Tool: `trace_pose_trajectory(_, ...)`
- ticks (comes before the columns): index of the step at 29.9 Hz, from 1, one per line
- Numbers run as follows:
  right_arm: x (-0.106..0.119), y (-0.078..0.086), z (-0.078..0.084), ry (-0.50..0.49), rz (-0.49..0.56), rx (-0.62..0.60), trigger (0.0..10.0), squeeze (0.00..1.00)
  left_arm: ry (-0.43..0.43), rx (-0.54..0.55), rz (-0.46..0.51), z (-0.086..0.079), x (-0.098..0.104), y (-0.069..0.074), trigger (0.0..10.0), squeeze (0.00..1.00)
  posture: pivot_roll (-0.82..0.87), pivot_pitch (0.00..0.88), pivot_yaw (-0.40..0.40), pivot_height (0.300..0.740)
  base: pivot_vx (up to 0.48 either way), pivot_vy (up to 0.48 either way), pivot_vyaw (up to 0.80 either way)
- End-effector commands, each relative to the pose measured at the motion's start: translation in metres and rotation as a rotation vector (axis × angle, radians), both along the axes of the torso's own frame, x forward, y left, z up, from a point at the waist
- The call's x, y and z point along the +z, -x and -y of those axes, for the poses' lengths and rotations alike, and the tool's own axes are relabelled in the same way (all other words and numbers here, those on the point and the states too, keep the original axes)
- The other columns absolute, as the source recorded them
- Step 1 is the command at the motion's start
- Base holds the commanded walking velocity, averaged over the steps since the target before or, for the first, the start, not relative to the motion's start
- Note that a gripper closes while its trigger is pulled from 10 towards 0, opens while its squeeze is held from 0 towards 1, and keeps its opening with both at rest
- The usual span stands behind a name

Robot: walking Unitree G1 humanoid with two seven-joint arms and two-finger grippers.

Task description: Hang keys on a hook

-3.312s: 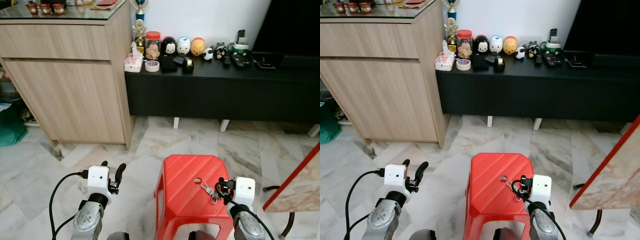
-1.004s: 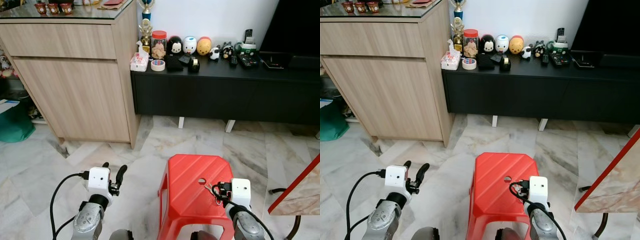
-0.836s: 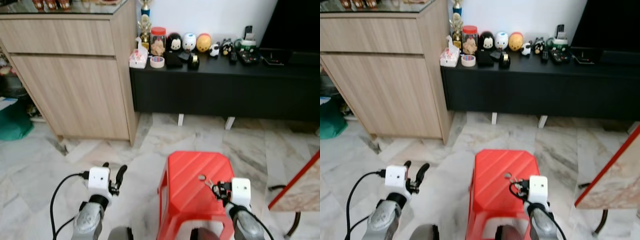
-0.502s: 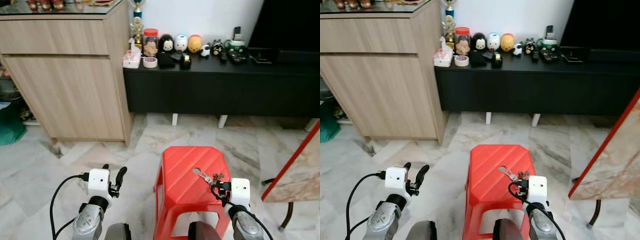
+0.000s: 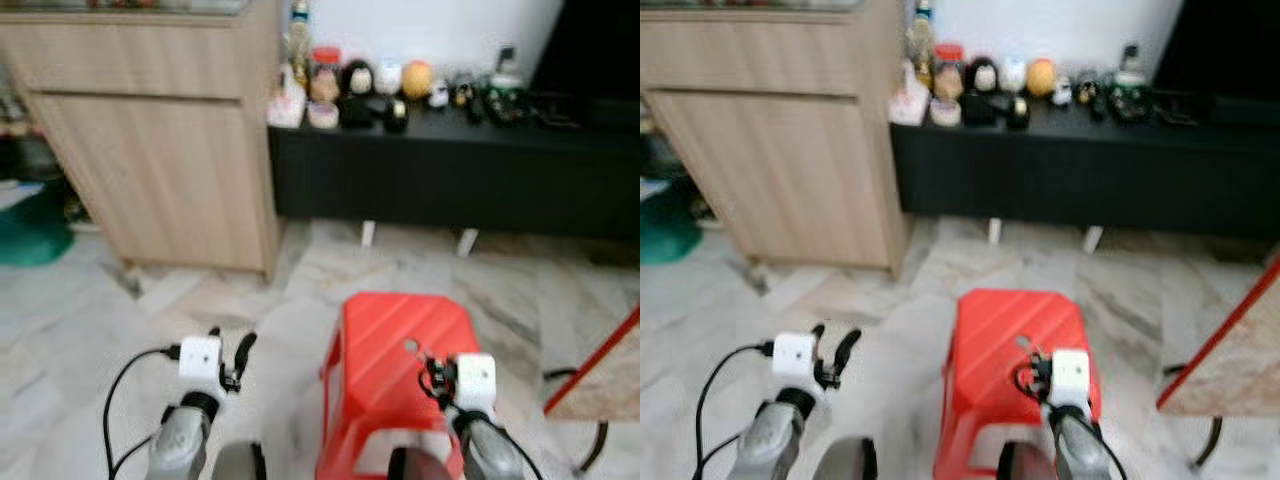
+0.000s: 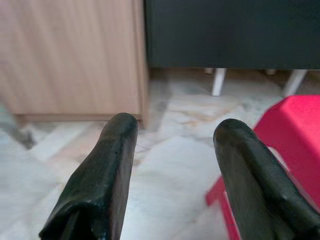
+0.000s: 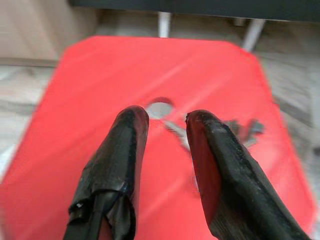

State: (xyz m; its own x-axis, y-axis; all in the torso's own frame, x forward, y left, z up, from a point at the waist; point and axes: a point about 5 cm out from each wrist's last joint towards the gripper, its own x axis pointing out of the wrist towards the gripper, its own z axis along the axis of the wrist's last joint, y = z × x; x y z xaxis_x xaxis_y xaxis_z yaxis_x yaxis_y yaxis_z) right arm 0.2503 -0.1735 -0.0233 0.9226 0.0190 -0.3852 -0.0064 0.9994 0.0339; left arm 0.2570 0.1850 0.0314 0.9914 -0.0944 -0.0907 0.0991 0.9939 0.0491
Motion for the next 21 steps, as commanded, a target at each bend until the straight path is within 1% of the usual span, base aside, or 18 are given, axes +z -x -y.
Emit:
trace_pose_trajectory(1,-0.0002,0.0018,0.0084,0.007,0.001,-0.024,10.0,0.00,0.016,-0.008,-0.024,0.0040,-0.0037,0.0006,10.0,0.00,0.03,0.000,-0.045,0.595,0.000,0.000,0.00)
trace_pose_trajectory(8,-0.0012,0.0025,0.0094,0.010,-0.007,-0.027,10.0,0.00,0.015,-0.008,-0.026,0.0043,-0.0039,0.0008,10.0,0.00,0.02,0.000,-0.046,0.595,0.000,0.000,0.00)
trace_pose_trajectory(21,-0.0024,0.0033,0.0095,0.016,-0.017,-0.030,10.0,0.00,0.012,-0.007,-0.022,0.0035,-0.0037,0.0012,10.0,0.00,0.02,0.000,-0.046,0.595,0.274,0.000,0.00)
